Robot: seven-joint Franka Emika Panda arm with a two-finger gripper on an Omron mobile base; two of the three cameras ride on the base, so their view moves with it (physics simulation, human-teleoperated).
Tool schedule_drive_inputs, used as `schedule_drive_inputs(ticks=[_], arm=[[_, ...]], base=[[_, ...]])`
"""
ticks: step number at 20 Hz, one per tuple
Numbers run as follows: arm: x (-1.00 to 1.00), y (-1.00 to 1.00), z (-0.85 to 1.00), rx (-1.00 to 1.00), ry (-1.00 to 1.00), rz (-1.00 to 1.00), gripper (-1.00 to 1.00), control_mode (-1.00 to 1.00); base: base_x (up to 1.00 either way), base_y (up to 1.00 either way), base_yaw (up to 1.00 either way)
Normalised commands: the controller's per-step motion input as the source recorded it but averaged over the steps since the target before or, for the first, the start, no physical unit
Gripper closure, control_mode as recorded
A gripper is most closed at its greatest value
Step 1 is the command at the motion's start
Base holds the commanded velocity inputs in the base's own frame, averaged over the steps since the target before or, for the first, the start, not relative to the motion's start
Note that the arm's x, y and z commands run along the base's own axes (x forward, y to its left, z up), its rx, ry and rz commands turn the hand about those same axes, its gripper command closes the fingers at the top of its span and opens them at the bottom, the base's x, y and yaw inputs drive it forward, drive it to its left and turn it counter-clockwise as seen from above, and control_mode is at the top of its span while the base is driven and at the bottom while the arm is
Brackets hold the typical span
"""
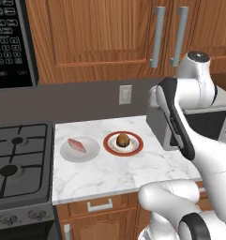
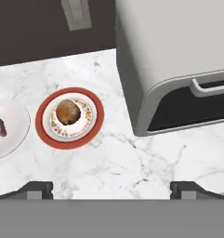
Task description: Open the toaster oven door. Place the bread on the top rack in the toaster oven and place the steak on the bottom rack.
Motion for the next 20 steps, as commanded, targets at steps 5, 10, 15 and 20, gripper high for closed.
schedule_drive_inputs(ticks=[5,10,15,20], arm=[[-0.39,-0.48,-0.18,0.06,-0.31,-0.43,-1.0,-1.0],[-0.25,-0.6,-0.22,0.07,-0.05,-0.51,-1.0,-1.0],[-0.07,-0.71,0.0,0.14,0.01,-0.39,-1.0,-1.0],[0.0,-0.81,0.0,0.21,0.0,-0.21,-1.0,-1.0]], base=[[0.0,0.0,0.0],[0.0,0.0,0.0],[0.0,0.0,0.0],[0.0,0.0,0.0]])
